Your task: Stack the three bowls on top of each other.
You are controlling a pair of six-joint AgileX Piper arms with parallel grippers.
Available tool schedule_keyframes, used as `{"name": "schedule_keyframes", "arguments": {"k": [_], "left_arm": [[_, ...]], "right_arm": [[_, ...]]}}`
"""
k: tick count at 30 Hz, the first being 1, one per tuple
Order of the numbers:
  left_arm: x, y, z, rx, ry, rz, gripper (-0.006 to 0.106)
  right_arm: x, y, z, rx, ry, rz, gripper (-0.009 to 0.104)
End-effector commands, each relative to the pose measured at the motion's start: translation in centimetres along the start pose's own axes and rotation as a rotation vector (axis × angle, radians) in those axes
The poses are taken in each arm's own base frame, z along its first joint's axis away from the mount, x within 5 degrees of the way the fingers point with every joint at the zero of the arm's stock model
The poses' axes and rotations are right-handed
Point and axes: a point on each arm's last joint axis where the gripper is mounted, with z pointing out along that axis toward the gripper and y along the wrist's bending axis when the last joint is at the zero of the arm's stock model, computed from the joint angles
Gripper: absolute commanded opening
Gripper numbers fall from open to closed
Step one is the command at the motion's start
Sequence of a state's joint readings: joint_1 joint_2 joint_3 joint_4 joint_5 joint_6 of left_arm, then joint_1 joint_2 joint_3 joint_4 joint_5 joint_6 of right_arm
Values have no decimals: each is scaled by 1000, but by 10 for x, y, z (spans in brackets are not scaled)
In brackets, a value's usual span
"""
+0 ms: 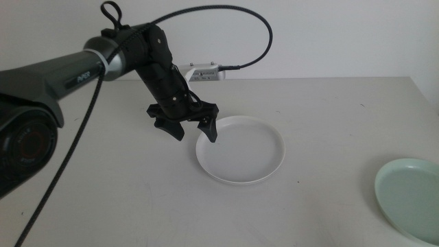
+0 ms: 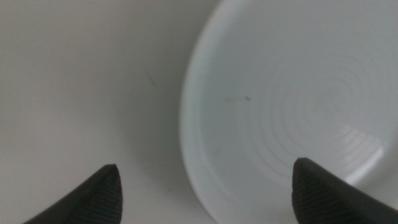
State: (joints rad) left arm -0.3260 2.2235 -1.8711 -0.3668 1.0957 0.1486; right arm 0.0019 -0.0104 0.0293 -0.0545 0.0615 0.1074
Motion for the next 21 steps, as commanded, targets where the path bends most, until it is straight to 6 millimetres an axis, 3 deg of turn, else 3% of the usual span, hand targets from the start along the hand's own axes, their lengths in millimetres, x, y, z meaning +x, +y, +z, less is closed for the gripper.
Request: {"name": "schedule_keyframes", "arguments": {"k": [1,5,13,15,16,21], "left_arm": [[-2,-18,-55,86,-94,51,105],[7,-20,-95,152,-98,69,105],[39,-41,-189,30,-213,122,105],[50,-49,-215,10,-273,143,105],[62,-56,-237,-10,-325,157,105],[96,-75,-291,-34,-462,185,105]], "right_arm": [[-11,1,-3,-1,-112,-17,57],[-11,1,-3,-1,-112,-17,57],[-11,1,-3,-1,-112,-17,57],[-11,1,-3,-1,-112,-17,57],[-11,1,-3,-1,-112,-17,57],[-11,1,-3,-1,-112,-17,57]]}}
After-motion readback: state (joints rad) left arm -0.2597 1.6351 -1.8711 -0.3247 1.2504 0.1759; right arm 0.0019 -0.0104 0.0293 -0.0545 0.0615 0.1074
